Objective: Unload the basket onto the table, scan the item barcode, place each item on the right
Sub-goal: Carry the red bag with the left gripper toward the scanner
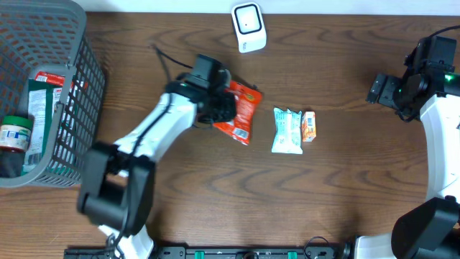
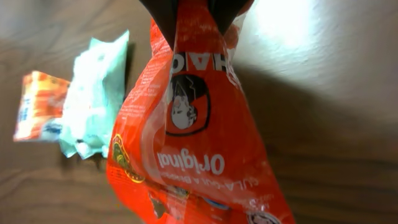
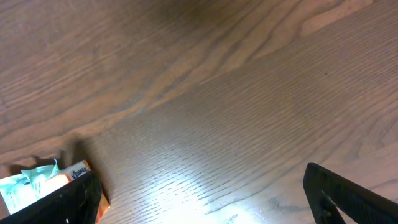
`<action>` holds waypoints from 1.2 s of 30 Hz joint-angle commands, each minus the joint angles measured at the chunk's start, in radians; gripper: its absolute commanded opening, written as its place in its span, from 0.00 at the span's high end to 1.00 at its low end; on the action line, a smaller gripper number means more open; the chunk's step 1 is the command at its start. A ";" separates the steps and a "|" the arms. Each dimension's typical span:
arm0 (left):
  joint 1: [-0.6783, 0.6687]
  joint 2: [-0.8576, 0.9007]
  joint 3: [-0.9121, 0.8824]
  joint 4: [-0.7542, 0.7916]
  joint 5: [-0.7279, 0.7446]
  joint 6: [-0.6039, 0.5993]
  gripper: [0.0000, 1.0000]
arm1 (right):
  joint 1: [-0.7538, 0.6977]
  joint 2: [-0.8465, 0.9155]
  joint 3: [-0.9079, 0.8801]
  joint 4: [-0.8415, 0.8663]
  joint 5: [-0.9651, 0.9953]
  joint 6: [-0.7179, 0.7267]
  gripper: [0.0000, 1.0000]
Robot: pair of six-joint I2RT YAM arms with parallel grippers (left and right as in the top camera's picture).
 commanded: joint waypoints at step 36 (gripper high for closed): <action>-0.140 0.047 -0.021 0.061 -0.302 -0.069 0.81 | 0.000 -0.003 0.008 0.000 0.005 0.000 0.01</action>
